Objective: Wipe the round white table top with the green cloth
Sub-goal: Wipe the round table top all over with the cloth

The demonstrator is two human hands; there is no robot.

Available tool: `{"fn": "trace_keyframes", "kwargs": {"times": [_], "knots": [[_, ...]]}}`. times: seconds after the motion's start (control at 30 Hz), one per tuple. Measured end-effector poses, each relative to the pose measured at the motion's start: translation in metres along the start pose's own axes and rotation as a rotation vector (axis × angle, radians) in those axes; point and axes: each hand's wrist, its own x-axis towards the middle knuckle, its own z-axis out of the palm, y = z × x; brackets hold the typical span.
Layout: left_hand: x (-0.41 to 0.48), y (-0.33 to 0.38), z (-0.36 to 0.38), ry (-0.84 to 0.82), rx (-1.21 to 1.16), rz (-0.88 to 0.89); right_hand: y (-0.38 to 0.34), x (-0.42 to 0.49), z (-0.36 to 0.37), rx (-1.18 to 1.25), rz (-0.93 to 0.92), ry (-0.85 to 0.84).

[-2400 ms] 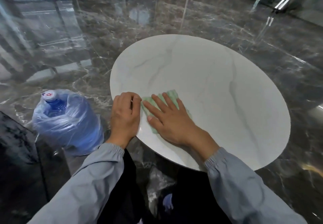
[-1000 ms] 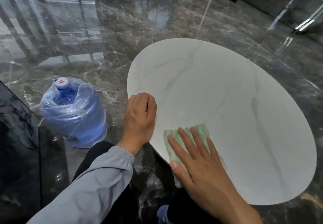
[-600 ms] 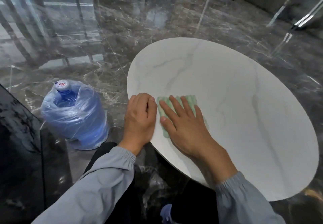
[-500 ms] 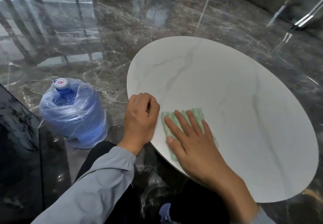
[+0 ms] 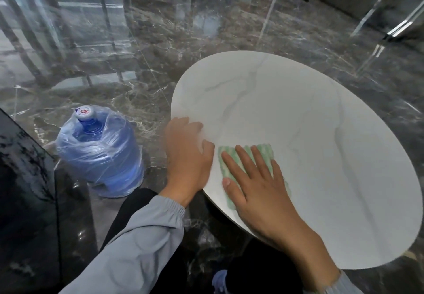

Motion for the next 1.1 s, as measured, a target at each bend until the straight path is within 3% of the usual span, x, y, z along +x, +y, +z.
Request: {"fn": "trace_keyframes", "kwargs": {"times": [0.23,0.47,0.7,0.97,1.1], "knots": [[0.000,-0.001,0.002,-0.021,-0.010,0.000,-0.002,-0.033,-0.002,-0.038,0.020,-0.112],[0.001,0.002,-0.001,-0.026,-0.102,-0.023,-0.010,0.042,-0.002,0.034,-0.026,-0.002],[0.001,-0.002,0.002,-0.014,-0.075,-0.019,-0.004,-0.048,0.001,-0.045,-0.061,-0.075],[0.002,0.001,-0.001,-0.039,-0.139,-0.032,-0.015,0.050,-0.002,0.046,-0.069,-0.004],[0.003,-0.001,0.000,-0.033,-0.162,-0.046,-0.011,0.035,-0.002,0.042,-0.092,0.018]]}}
